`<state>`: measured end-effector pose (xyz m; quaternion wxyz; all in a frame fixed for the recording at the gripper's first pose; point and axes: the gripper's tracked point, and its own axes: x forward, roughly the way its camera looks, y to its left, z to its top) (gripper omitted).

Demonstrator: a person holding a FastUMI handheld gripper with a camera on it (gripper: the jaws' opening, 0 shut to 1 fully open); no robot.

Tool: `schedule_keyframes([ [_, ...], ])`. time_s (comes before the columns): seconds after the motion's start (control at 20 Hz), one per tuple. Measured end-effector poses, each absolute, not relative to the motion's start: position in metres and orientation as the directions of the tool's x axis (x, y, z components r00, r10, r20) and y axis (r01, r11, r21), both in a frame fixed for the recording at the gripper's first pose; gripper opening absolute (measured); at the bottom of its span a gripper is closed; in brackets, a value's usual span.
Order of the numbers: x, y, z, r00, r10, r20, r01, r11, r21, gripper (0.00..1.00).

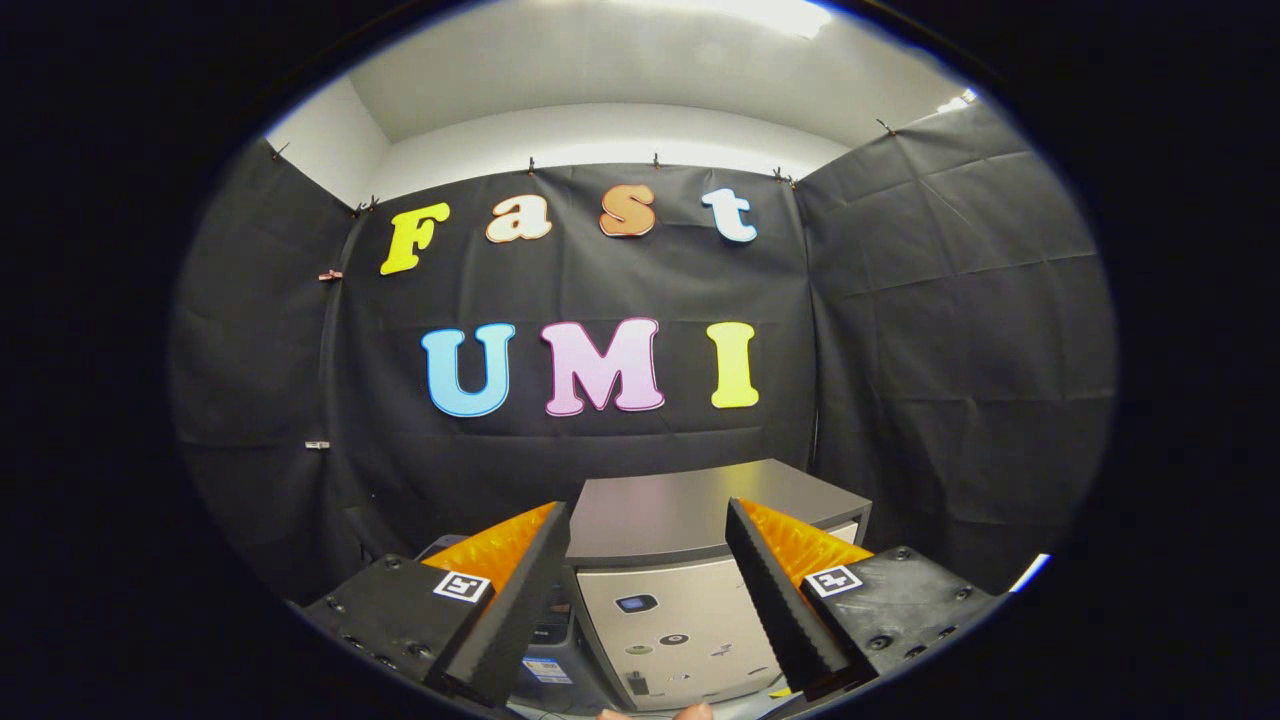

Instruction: Put the clothes into the washing machine and then close the washing machine lid.

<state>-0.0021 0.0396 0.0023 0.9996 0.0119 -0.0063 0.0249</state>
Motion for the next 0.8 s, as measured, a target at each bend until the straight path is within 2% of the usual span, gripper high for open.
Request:
schedule_keyframes([
  [0.8,-0.001,0.059,-0.009,0.997,0.080,-0.008,-0.080,0.997,0.002,0.98],
])
